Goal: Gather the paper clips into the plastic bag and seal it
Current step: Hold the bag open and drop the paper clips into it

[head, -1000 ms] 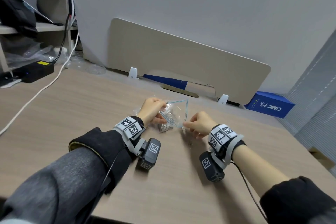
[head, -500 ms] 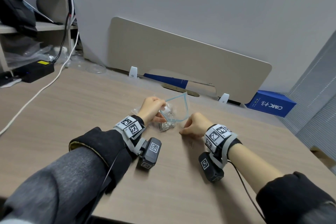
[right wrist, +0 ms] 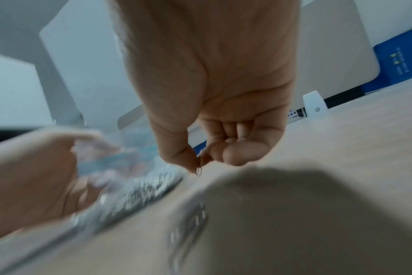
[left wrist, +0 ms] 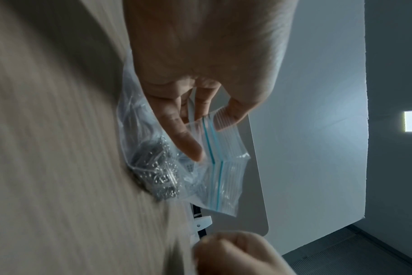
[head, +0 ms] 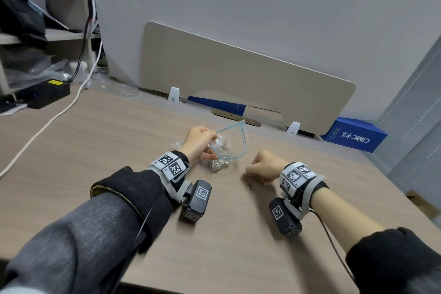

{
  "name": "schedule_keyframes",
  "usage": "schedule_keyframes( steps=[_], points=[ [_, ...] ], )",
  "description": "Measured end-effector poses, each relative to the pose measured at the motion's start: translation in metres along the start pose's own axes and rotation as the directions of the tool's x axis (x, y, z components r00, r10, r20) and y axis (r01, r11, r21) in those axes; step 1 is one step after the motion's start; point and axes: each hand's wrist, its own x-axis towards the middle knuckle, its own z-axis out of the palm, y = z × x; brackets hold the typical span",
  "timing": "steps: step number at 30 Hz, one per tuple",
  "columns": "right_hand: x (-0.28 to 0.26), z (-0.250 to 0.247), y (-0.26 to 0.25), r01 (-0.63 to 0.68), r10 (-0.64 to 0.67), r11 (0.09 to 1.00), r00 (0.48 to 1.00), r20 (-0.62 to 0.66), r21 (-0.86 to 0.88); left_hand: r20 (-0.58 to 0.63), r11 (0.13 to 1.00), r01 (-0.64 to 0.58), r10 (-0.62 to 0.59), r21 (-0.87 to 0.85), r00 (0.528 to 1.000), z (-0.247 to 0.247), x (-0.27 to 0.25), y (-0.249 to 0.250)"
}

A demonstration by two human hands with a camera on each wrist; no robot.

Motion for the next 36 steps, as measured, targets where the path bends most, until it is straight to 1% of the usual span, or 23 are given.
schedule_keyframes(
  steps=[1, 2, 3, 4, 5, 6, 7, 9, 11, 13, 16, 19, 21, 22, 23, 24, 26, 27, 28, 30, 32, 36],
  points=[
    [0.000, -0.009, 0.001, 0.017, -0.014, 0.999, 0.998, -0.060, 0.043, -0.001, 1.000, -0.003, 0.003, 0.002, 1.000, 0.000, 0.000, 0.000],
    [0.000, -0.020, 0.002, 0.045, -0.032, 0.995, 0.988, -0.148, 0.084, -0.005, 1.000, -0.007, 0.007, 0.005, 1.000, 0.000, 0.000, 0.000],
    [-0.001, -0.031, 0.001, 0.084, -0.053, 0.990, 0.965, -0.256, 0.114, -0.007, 1.000, -0.012, 0.012, 0.008, 1.000, 0.000, 0.001, 0.000],
    [-0.001, -0.040, -0.001, 0.141, -0.088, 0.982, 0.927, -0.364, 0.123, -0.008, 1.000, -0.016, 0.016, 0.012, 1.000, 0.000, 0.001, -0.001],
    [-0.002, -0.044, -0.005, 0.205, -0.135, 0.972, 0.885, -0.445, 0.113, -0.007, 1.000, -0.018, 0.018, 0.016, 1.000, 0.001, 0.001, -0.001],
    [-0.001, -0.045, -0.011, 0.267, -0.192, 0.959, 0.855, -0.483, 0.091, -0.006, 1.000, -0.017, 0.017, 0.017, 1.000, 0.001, 0.001, 0.000],
    [-0.001, -0.042, -0.018, 0.311, -0.246, 0.949, 0.843, -0.479, 0.060, -0.005, 1.000, -0.014, 0.014, 0.014, 1.000, 0.002, 0.002, 0.000],
    [0.003, -0.030, -0.032, 0.346, -0.317, 0.938, 0.860, -0.399, -0.001, -0.005, 1.000, -0.012, 0.012, 0.007, 1.000, 0.002, 0.000, 0.000],
    [0.008, -0.020, -0.042, 0.351, -0.347, 0.935, 0.873, -0.343, -0.054, 0.001, 1.000, -0.013, 0.013, 0.006, 1.000, 0.000, -0.001, 0.000],
    [0.009, -0.017, -0.047, 0.356, -0.371, 0.928, 0.857, -0.357, -0.109, 0.006, 1.000, -0.006, 0.006, 0.002, 1.000, 0.000, 0.000, 0.000],
    [0.007, -0.020, -0.043, 0.374, -0.389, 0.920, 0.831, -0.397, -0.117, -0.001, 1.000, 0.000, 0.000, -0.005, 1.000, 0.001, 0.000, 0.000],
    [-0.001, -0.029, -0.030, 0.363, -0.367, 0.927, 0.833, -0.414, -0.092, -0.002, 1.000, 0.002, -0.002, 0.000, 1.000, 0.002, 0.000, 0.000],
    [-0.009, -0.033, -0.016, 0.394, -0.389, 0.916, 0.837, -0.386, -0.068, 0.004, 1.000, 0.002, -0.002, 0.003, 1.000, 0.002, -0.001, 0.000],
    [-0.013, -0.034, -0.010, 0.420, -0.408, 0.906, 0.841, -0.355, -0.047, 0.006, 1.000, 0.002, -0.002, 0.007, 1.000, 0.002, -0.001, 0.000],
    [-0.017, -0.034, -0.005, 0.433, -0.420, 0.901, 0.856, -0.301, -0.024, 0.008, 1.000, 0.002, -0.002, 0.011, 1.000, 0.001, -0.001, -0.001],
    [-0.020, -0.032, 0.001, 0.427, -0.420, 0.904, 0.882, -0.215, -0.014, 0.010, 1.000, 0.002, -0.002, 0.014, 1.000, 0.001, -0.002, -0.001],
    [-0.024, -0.026, 0.009, 0.390, -0.391, 0.918, 0.920, -0.003, -0.070, 0.016, 1.000, 0.006, -0.006, 0.019, 1.000, 0.003, -0.003, -0.001],
    [-0.024, -0.022, 0.013, 0.375, -0.368, 0.921, 0.926, 0.086, -0.104, 0.020, 1.000, 0.006, -0.007, 0.022, 1.000, 0.004, -0.003, -0.001],
    [-0.023, -0.017, 0.015, 0.371, -0.354, 0.921, 0.925, 0.142, -0.119, 0.023, 1.000, 0.004, -0.005, 0.023, 1.000, 0.005, -0.003, -0.001],
    [-0.021, -0.011, 0.018, 0.392, -0.368, 0.910, 0.914, 0.173, -0.136, 0.023, 1.000, 0.003, -0.003, 0.022, 1.000, 0.005, -0.004, -0.001],
    [-0.019, -0.007, 0.020, 0.423, -0.397, 0.891, 0.903, 0.167, -0.166, 0.019, 1.000, 0.004, -0.004, 0.026, 1.000, 0.005, -0.003, -0.002],
    [-0.015, -0.003, 0.020, 0.455, -0.439, 0.878, 0.889, 0.129, -0.148, 0.020, 1.000, 0.004, -0.004, 0.025, 1.000, 0.004, -0.002, -0.002]
  ],
)
